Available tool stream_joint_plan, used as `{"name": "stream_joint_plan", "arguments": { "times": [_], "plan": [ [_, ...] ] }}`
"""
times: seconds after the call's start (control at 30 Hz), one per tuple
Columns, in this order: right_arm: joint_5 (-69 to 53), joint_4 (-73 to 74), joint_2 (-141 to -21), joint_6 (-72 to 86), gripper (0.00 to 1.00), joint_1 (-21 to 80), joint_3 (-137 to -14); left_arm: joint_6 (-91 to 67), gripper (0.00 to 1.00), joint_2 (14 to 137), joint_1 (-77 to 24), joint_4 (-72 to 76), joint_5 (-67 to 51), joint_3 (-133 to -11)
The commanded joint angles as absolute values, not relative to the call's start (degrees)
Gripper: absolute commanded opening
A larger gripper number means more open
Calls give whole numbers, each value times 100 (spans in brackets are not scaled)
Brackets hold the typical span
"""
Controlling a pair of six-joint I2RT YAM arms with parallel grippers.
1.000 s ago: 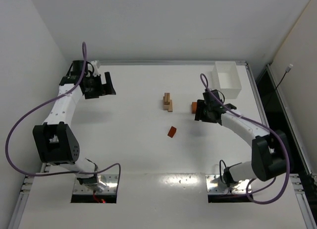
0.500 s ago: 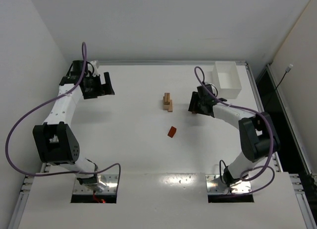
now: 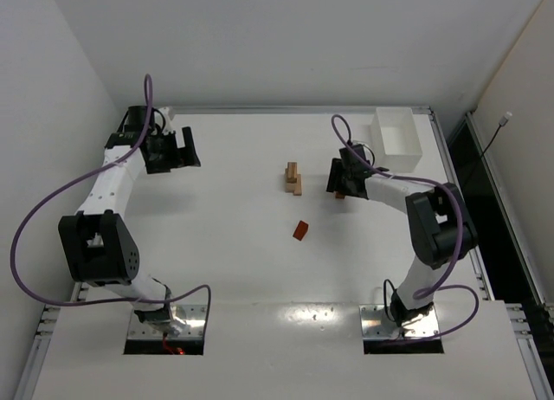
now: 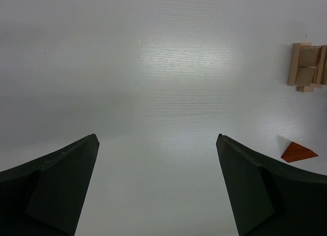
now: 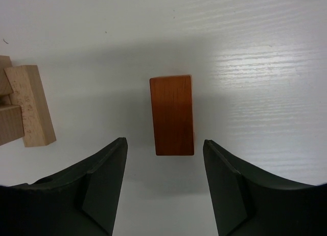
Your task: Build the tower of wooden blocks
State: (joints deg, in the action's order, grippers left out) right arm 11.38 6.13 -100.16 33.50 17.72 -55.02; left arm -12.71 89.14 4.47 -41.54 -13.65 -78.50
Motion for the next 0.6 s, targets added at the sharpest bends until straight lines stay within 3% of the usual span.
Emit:
{"name": "stream_joint_plan", "arguments": {
  "times": [0.0,0.1,0.17,0.23,0.27,0.37,0.57],
  "plan": [
    [1248,387,-10160,3200,58,1740,-5774,-1292,100,8938,404,-4104,-1327,-8007],
    [1248,387,-10222,3138,55,1740,-5827,-1292,100,8991,404,-4104,-1327,-8007],
    [1248,387,-10283,3138,48,1740,-5827,-1292,100,8991,404,-4104,-1327,-8059],
    [1248,387,-10283,3085,33,1740,-5879,-1292,100,8991,404,-4104,-1327,-8060],
    [1248,387,-10283,3085,18,1740,-5880,-1292,100,8991,404,-4104,-1327,-8060],
    [1248,387,-10283,3024,0,1740,-5880,-1292,100,8991,404,-4104,-1327,-8060],
    [1170,807,-9837,3023,0,1802,-6282,-1292,100,8991,404,-4052,-1274,-7955]
  ]
}}
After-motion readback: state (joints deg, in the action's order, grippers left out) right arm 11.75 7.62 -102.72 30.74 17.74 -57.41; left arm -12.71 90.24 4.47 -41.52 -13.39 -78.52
